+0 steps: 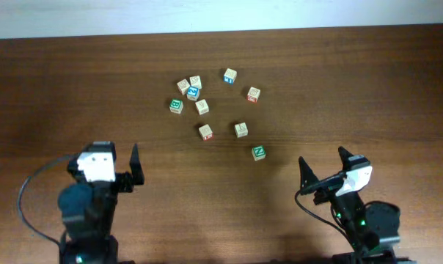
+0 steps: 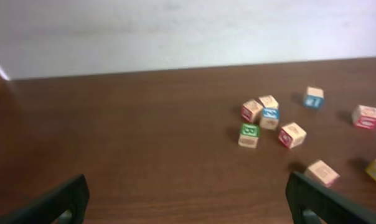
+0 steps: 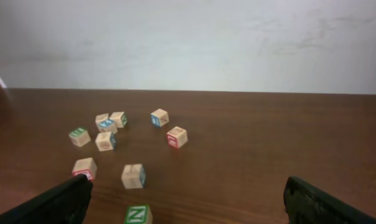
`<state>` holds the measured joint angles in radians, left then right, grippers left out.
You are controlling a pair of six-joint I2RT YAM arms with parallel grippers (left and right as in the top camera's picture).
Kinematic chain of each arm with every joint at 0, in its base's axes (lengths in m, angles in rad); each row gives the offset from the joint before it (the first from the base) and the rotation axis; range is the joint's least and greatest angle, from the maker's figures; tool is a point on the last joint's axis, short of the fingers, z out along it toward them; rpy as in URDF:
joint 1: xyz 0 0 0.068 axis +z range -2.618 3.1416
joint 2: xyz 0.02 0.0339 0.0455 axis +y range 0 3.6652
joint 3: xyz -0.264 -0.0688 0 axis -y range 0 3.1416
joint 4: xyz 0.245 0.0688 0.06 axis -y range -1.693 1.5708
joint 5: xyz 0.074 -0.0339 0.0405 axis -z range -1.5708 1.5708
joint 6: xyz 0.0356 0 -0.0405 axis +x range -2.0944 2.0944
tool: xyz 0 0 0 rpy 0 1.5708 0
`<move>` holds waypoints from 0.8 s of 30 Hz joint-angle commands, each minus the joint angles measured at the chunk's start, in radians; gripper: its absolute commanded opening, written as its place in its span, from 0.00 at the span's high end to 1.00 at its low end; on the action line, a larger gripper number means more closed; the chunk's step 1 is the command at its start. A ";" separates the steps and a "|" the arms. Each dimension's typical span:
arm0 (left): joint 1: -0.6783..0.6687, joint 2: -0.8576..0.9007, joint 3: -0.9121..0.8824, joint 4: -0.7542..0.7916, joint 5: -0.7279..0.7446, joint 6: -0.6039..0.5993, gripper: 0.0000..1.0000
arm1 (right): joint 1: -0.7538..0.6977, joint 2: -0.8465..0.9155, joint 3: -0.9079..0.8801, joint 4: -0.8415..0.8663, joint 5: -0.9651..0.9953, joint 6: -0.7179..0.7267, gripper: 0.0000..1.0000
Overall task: Rotate 5 blocks
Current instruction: 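Raise both arms and move both grippers over the scattered blocks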
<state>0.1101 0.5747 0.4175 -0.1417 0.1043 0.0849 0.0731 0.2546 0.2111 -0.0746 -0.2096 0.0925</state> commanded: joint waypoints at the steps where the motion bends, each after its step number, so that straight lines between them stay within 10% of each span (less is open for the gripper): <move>1: 0.006 0.165 0.136 -0.060 0.076 -0.009 0.01 | 0.005 0.159 0.133 -0.007 -0.071 -0.011 0.02; 24: -0.168 0.921 1.050 -0.733 0.177 0.013 0.01 | 0.005 1.086 1.164 -0.716 -0.259 -0.080 0.02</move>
<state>0.0193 1.4353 1.4136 -0.8505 0.2554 0.0845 0.0731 1.2930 1.3006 -0.7532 -0.4141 0.0219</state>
